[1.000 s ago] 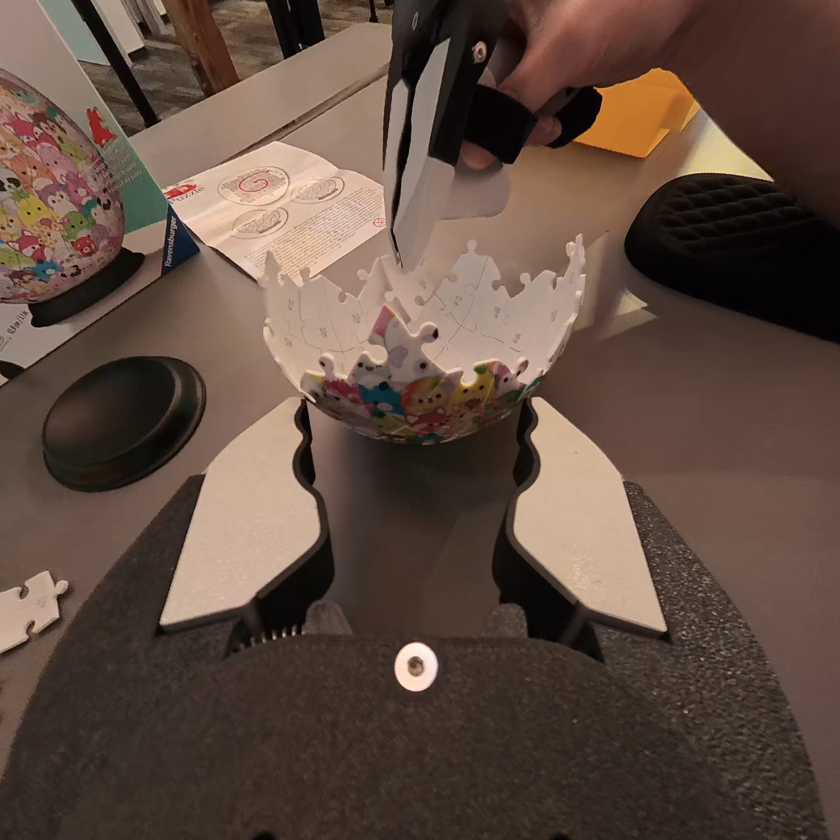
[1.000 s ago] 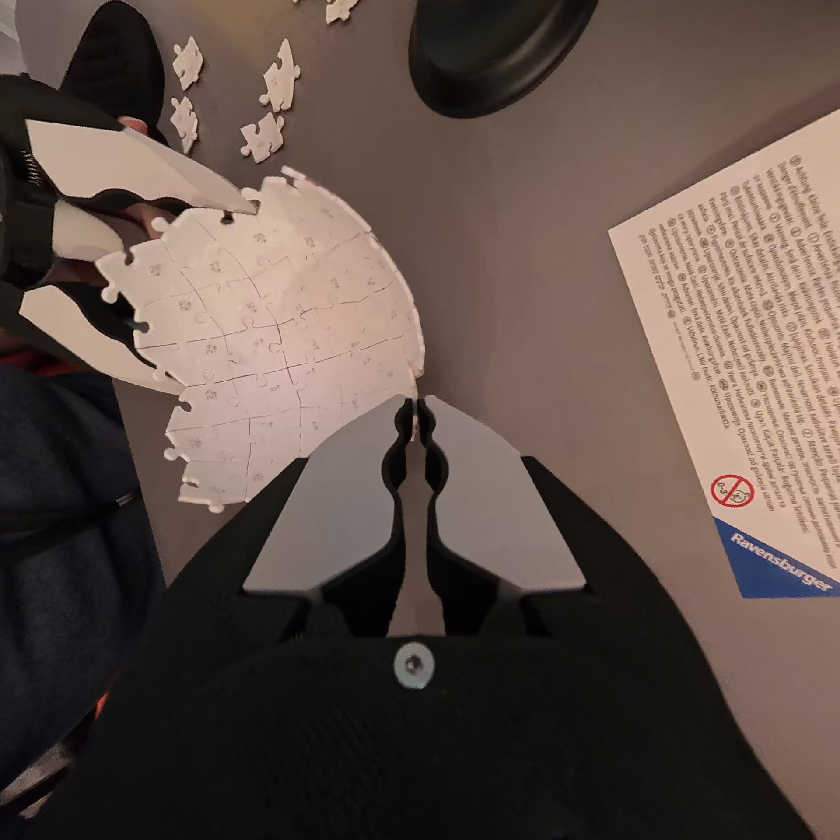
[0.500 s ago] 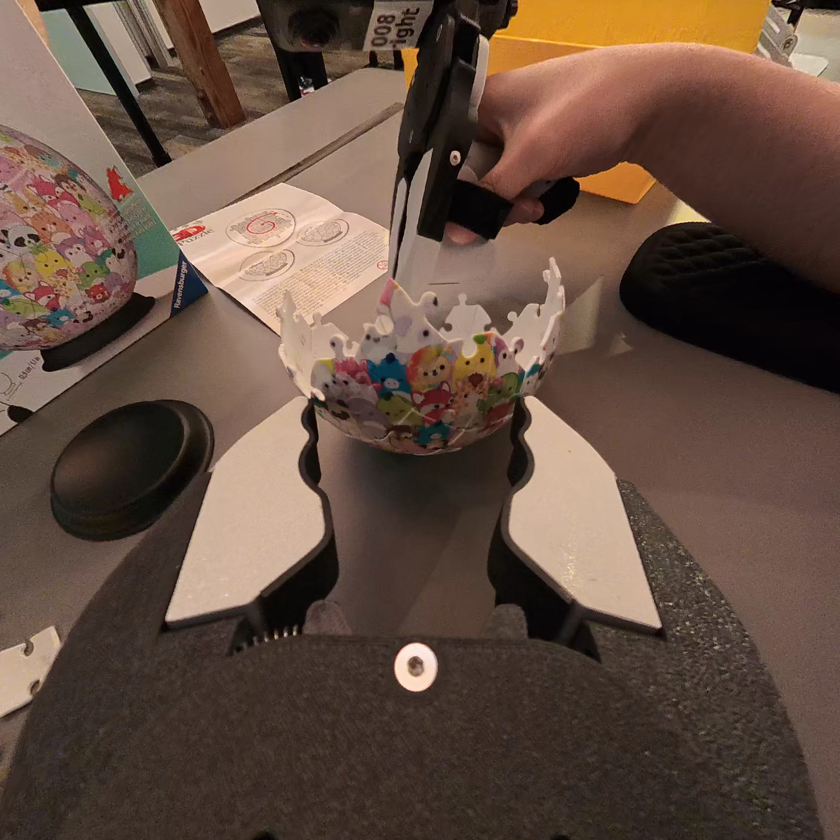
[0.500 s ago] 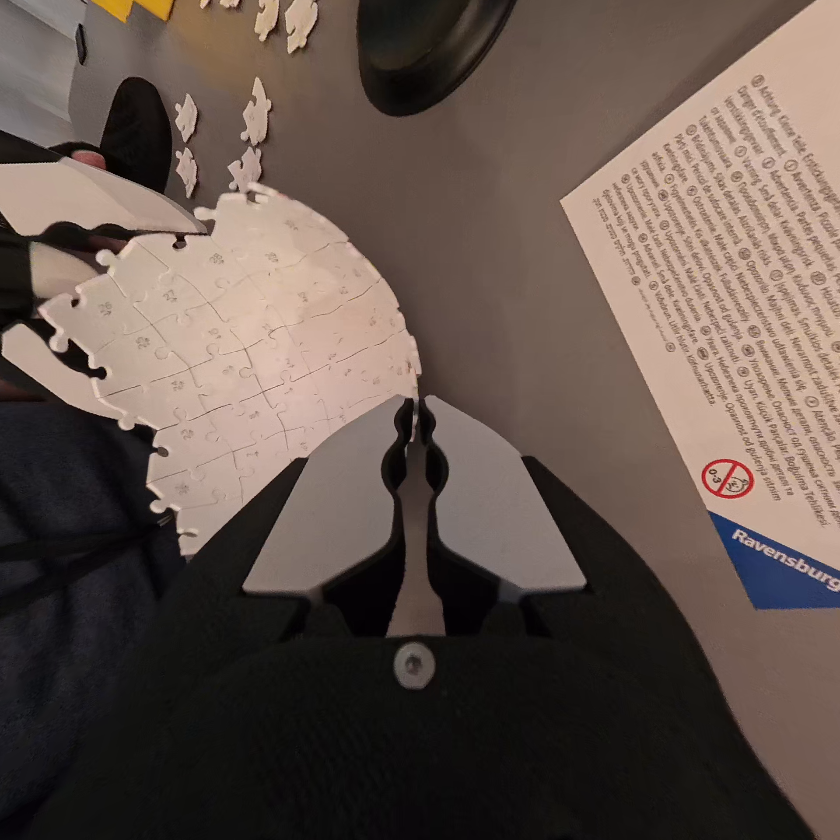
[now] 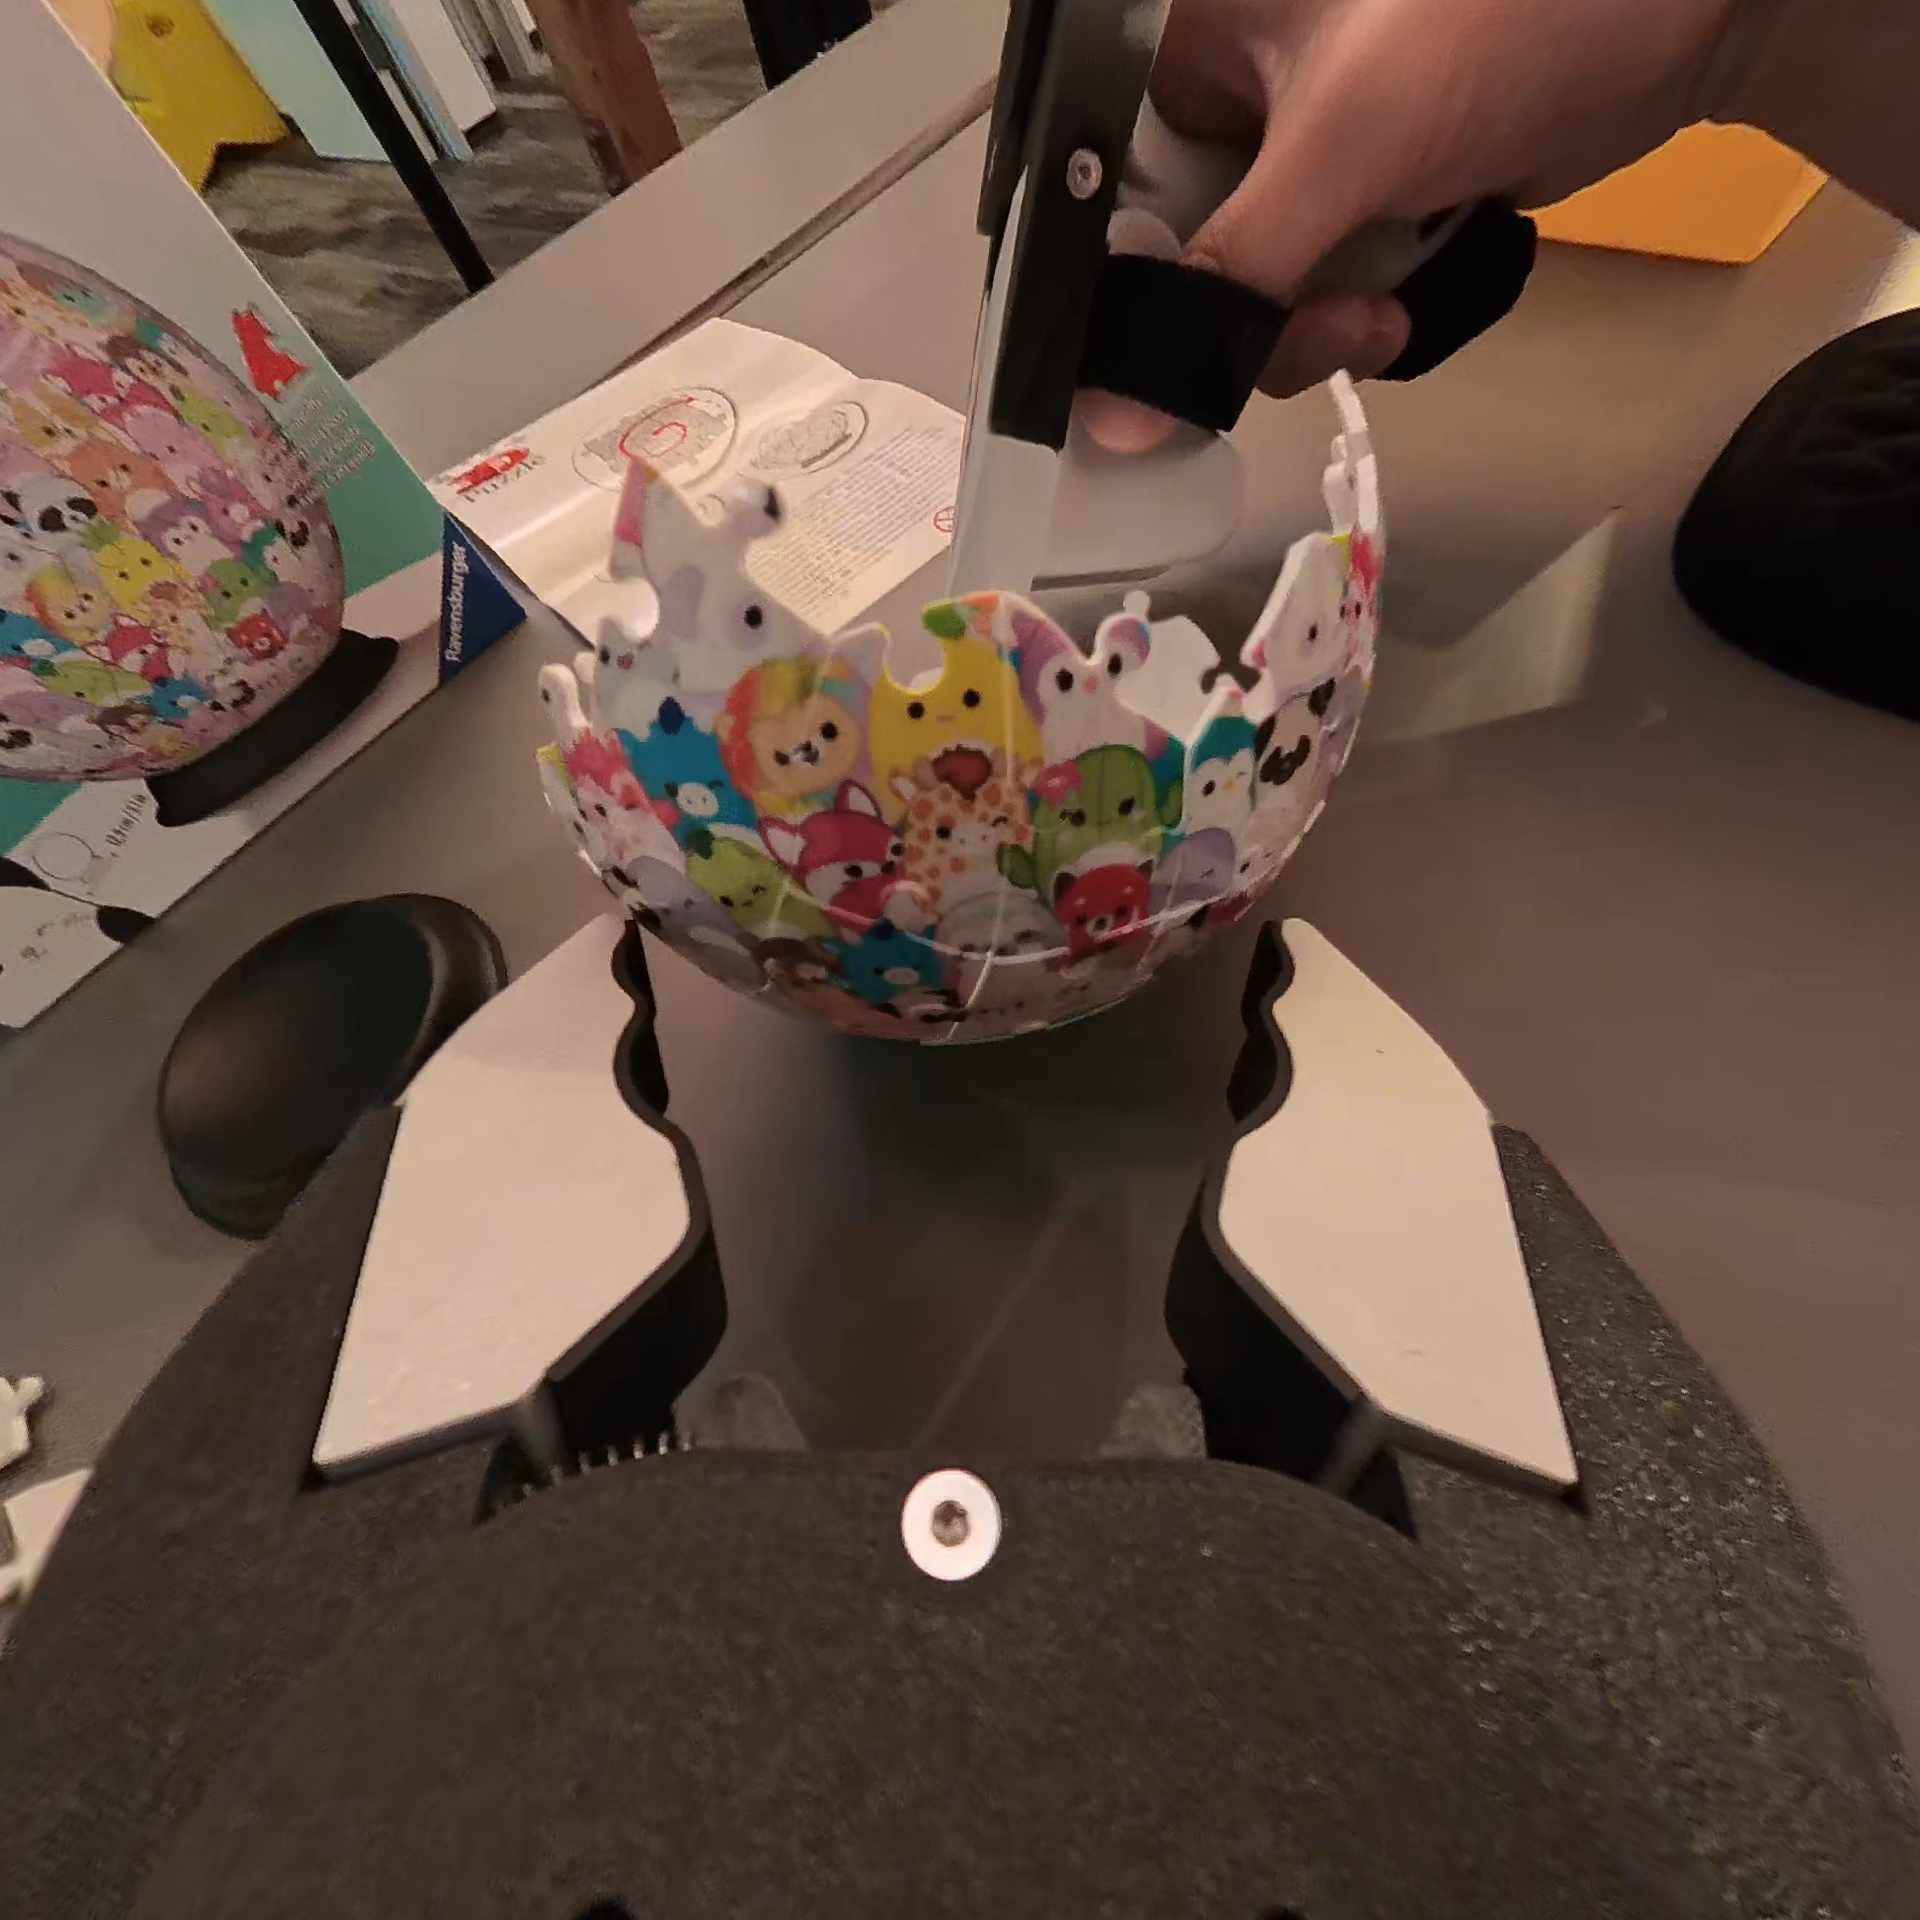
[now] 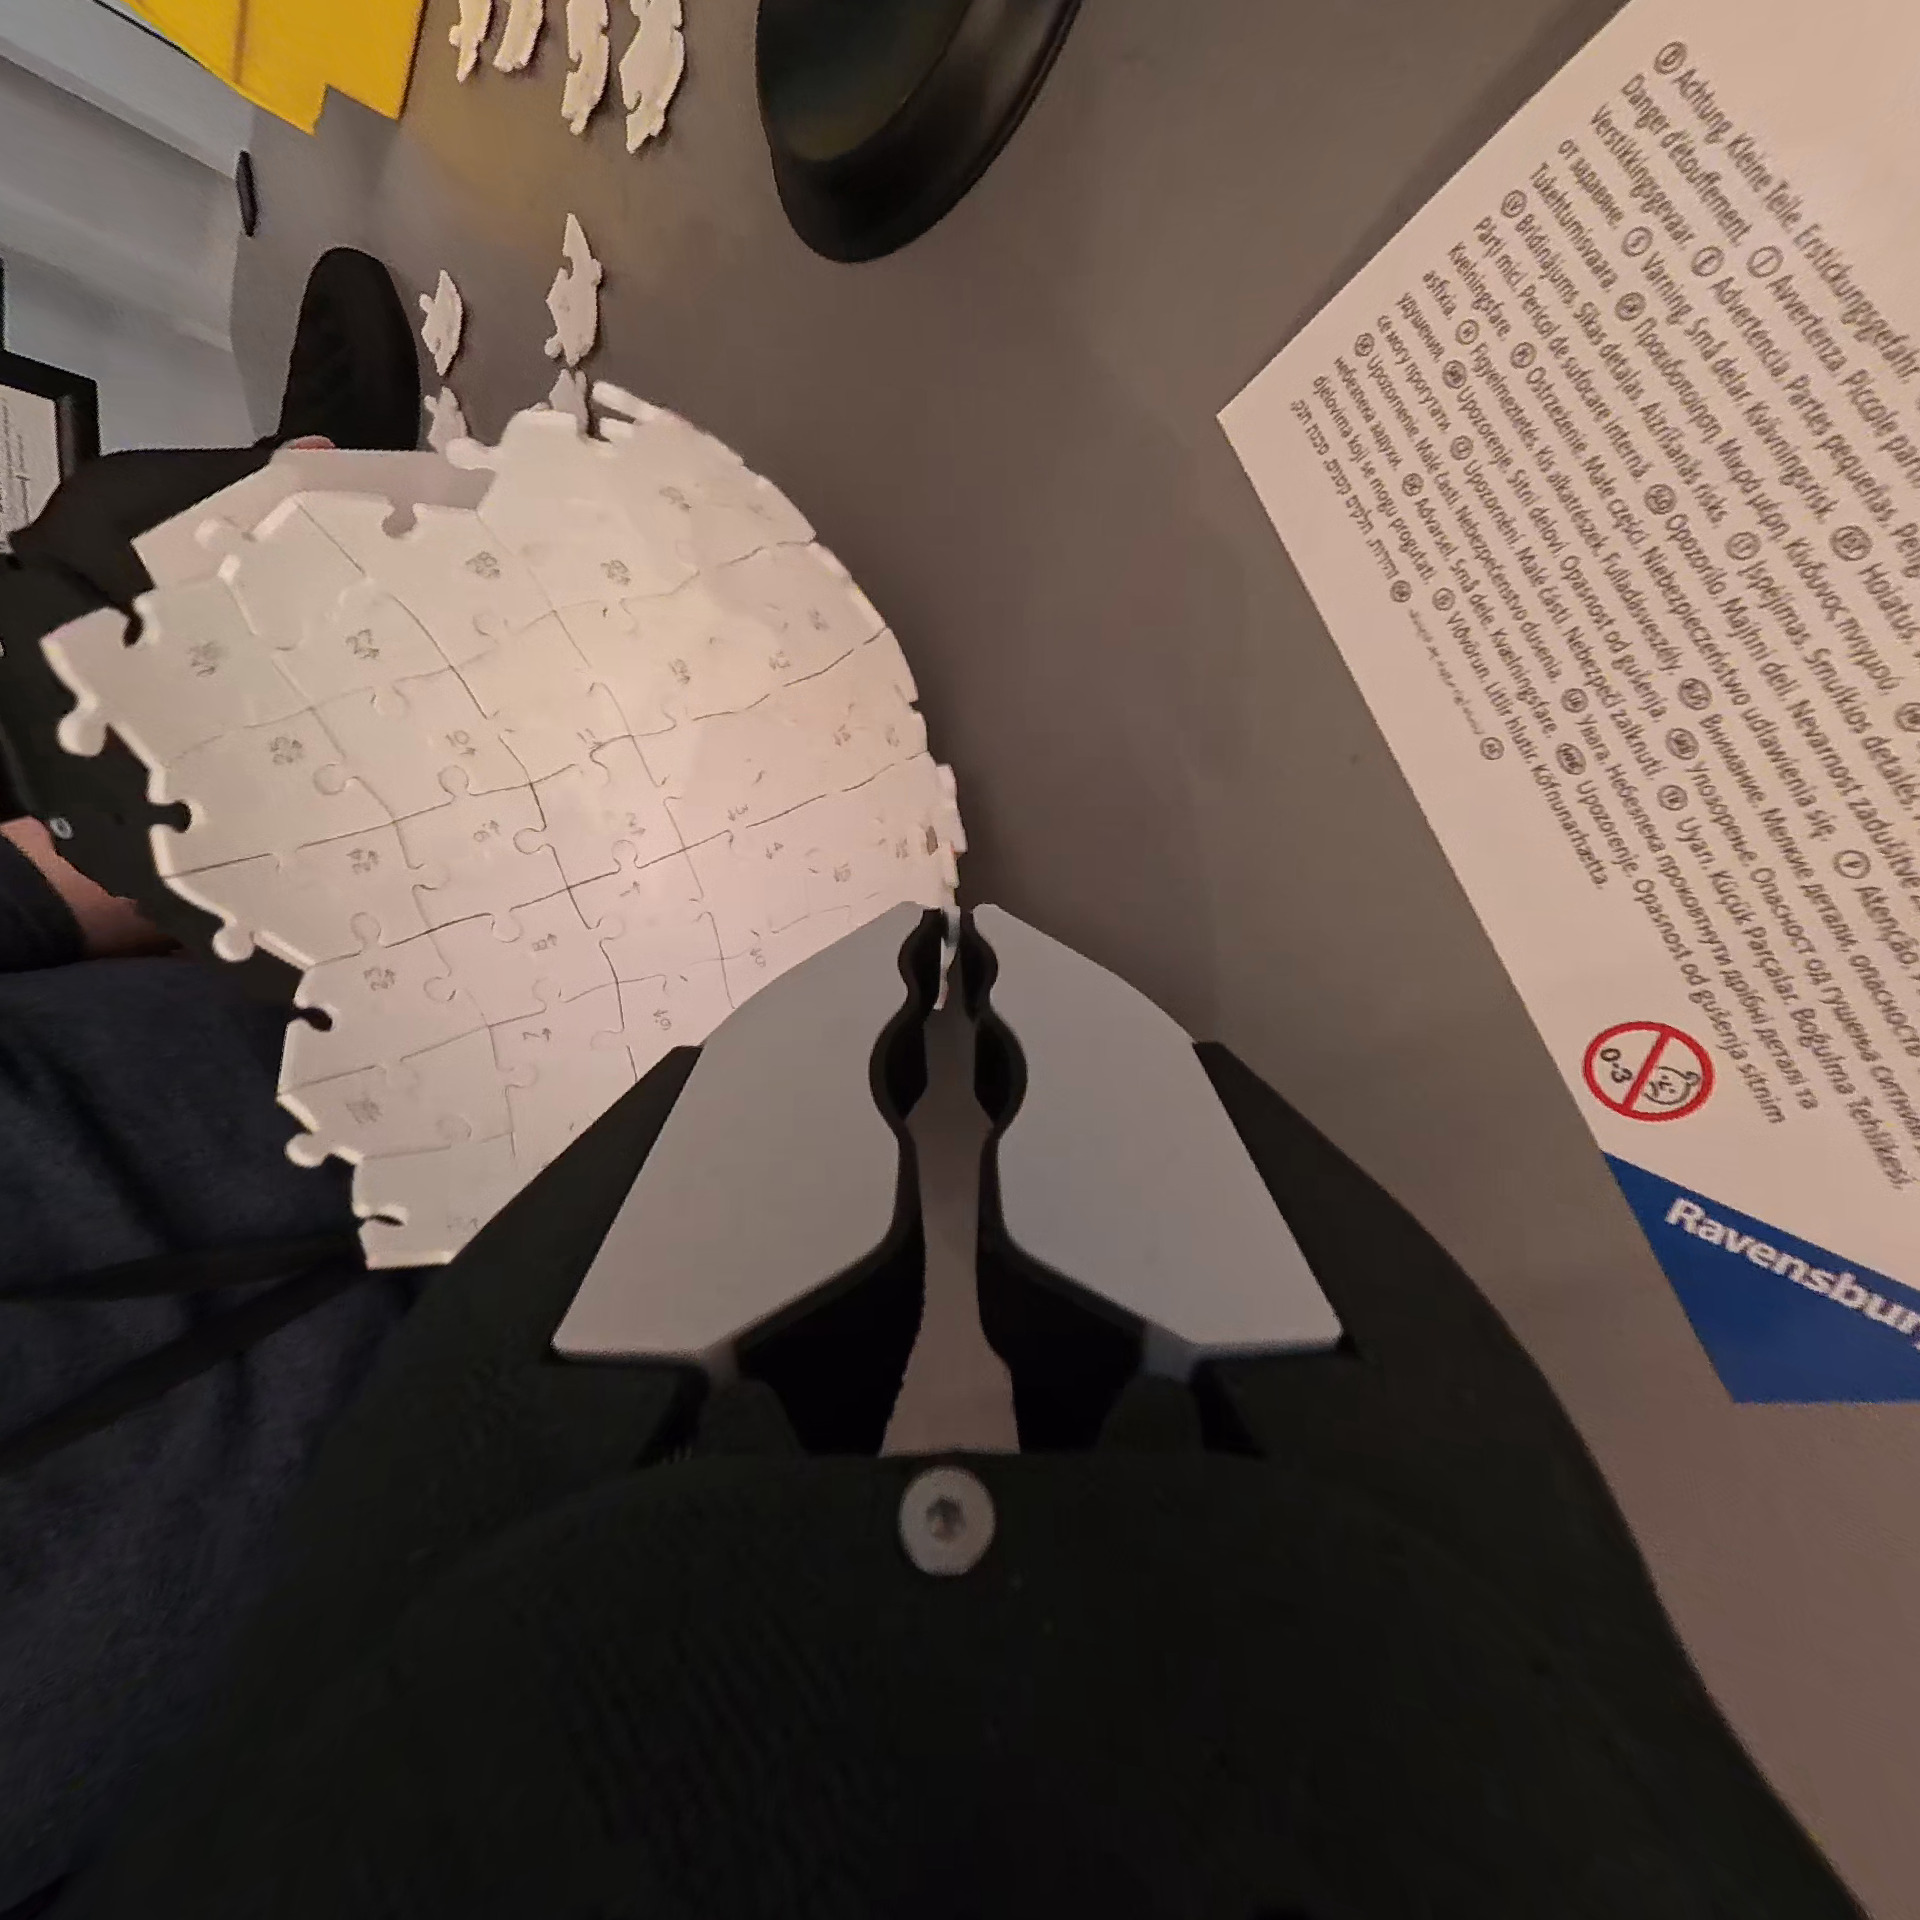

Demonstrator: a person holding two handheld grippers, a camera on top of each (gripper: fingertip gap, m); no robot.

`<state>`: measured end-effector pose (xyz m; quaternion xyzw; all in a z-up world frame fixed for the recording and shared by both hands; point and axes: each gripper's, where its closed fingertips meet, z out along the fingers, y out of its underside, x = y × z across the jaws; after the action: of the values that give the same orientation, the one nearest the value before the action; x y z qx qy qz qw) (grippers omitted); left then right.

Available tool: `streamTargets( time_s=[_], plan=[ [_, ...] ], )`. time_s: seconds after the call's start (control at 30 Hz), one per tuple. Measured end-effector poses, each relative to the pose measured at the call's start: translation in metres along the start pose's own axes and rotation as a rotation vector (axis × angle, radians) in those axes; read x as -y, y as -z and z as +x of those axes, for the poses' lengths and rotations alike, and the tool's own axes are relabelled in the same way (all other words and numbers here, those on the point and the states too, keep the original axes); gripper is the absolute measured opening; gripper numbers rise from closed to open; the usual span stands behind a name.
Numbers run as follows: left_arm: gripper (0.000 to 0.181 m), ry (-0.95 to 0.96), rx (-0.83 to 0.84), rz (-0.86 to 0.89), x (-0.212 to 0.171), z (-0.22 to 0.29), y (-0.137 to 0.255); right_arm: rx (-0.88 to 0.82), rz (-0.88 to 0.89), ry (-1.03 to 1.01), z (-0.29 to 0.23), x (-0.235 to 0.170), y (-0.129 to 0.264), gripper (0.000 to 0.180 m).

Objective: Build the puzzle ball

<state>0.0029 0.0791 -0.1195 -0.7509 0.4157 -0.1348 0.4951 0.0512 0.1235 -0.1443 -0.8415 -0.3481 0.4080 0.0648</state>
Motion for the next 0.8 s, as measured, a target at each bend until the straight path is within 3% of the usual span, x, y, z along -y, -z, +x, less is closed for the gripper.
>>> streamTargets(
  time_s=[0.8],
  plan=[
    [0.103,-0.017,-0.012,0.024,0.013,-0.006,-0.008,-0.116,-0.083,0.064,0.005,-0.003,-0.006,0.022]
  ],
)
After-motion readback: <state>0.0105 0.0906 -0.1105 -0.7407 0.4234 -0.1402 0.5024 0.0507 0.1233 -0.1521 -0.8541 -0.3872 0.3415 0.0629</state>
